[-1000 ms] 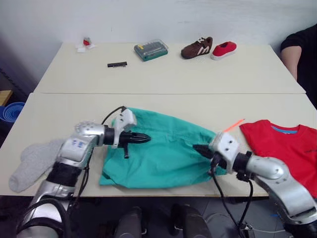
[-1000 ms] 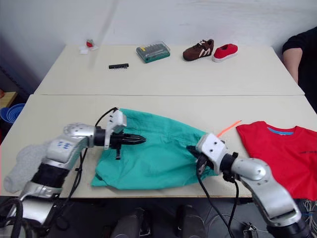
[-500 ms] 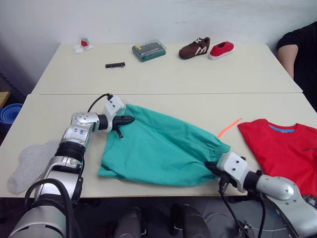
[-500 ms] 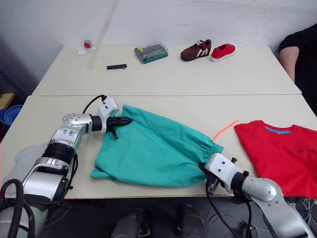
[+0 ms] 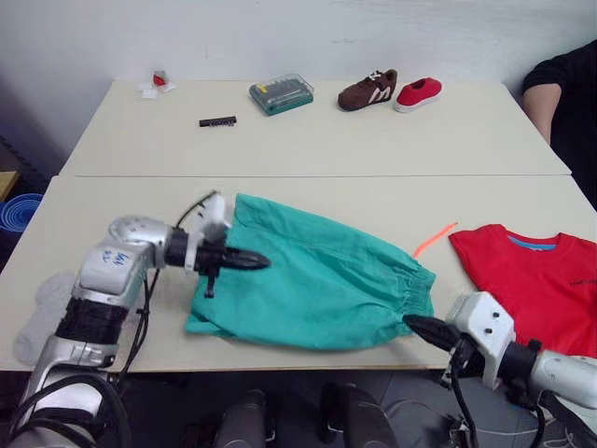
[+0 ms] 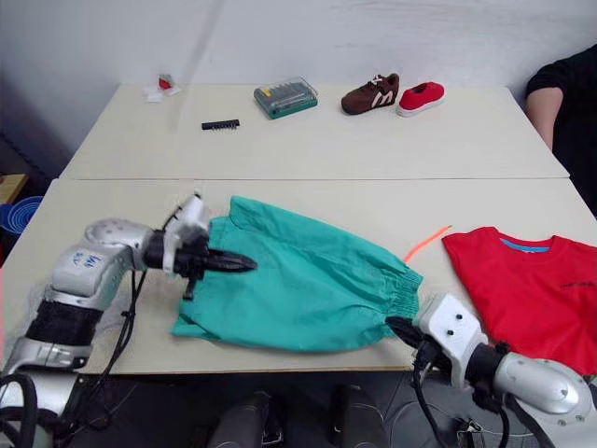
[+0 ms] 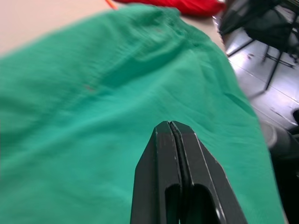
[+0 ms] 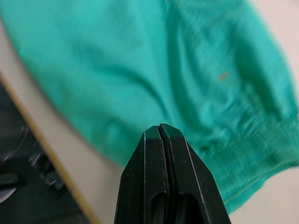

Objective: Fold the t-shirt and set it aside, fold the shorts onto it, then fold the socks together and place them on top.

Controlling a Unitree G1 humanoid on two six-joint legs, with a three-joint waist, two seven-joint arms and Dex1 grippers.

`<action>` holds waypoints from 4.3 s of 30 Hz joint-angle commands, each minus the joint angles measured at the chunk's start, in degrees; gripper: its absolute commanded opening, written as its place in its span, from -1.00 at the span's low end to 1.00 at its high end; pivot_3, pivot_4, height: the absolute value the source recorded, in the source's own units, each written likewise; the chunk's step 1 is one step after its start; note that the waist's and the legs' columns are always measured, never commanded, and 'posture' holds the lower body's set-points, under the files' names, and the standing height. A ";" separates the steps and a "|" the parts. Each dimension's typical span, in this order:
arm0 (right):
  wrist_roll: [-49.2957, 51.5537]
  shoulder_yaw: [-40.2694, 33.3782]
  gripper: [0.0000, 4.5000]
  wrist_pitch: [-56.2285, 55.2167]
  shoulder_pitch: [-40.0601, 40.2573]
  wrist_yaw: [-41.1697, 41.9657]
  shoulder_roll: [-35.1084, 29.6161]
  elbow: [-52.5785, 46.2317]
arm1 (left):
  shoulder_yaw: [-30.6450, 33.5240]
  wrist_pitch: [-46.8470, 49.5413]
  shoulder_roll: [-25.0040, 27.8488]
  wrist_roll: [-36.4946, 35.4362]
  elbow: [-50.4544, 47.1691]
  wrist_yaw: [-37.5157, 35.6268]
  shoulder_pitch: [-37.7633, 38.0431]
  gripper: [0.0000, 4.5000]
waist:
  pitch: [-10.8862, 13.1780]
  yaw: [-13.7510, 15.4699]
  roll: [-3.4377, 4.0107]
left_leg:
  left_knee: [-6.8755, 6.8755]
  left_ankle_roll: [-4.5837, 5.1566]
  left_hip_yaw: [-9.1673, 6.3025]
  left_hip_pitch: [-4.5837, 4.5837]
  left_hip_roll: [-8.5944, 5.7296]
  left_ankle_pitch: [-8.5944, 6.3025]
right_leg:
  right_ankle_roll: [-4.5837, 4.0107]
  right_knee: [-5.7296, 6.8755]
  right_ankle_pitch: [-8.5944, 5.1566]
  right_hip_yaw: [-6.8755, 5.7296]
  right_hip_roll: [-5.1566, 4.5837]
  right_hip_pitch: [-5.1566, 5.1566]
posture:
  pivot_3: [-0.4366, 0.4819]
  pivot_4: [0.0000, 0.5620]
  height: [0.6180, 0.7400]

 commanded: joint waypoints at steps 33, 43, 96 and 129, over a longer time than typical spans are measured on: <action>39.36 -14.15 0.49 27.17 -8.16 -42.12 38.31 4.95 | -6.22 -18.15 -14.27 13.63 15.36 10.95 -2.86 -1.00 | -0.04 0.52 0.07 | -0.02 0.22 -0.52 -0.29 0.00 0.31 | -0.13 0.13 0.04 -0.38 -0.09 -0.10 | -0.05 -0.47 1.00; 45.70 -10.78 0.99 20.36 -20.39 -46.09 39.40 23.85 | -6.30 -18.62 -14.40 14.71 15.99 10.98 -3.93 -1.00 | -0.11 -0.86 -0.04 | -0.03 0.32 -0.48 -0.21 -0.02 0.36 | -0.11 0.09 0.13 -0.35 -0.09 -0.02 | -0.05 -0.47 1.00; 6.47 39.20 -0.38 8.86 -65.89 8.75 25.52 38.57 | 24.81 -1.48 -0.08 -1.66 -3.12 24.66 10.02 -1.00 | 0.01 -1.78 0.12 | -0.17 -0.19 -0.51 -0.48 -0.03 0.62 | -0.10 0.06 0.11 -0.55 -0.12 -0.28 | -0.05 -0.47 1.00; -16.98 46.44 -0.99 -15.85 -49.36 16.74 11.81 35.09 | -3.65 -30.38 -9.04 20.13 29.42 17.52 -12.22 -1.00 | 0.04 -1.63 0.06 | -0.08 -0.06 -0.10 -0.55 -0.10 0.69 | 0.02 0.12 0.17 -0.30 -0.11 -0.53 | -0.05 -0.47 1.00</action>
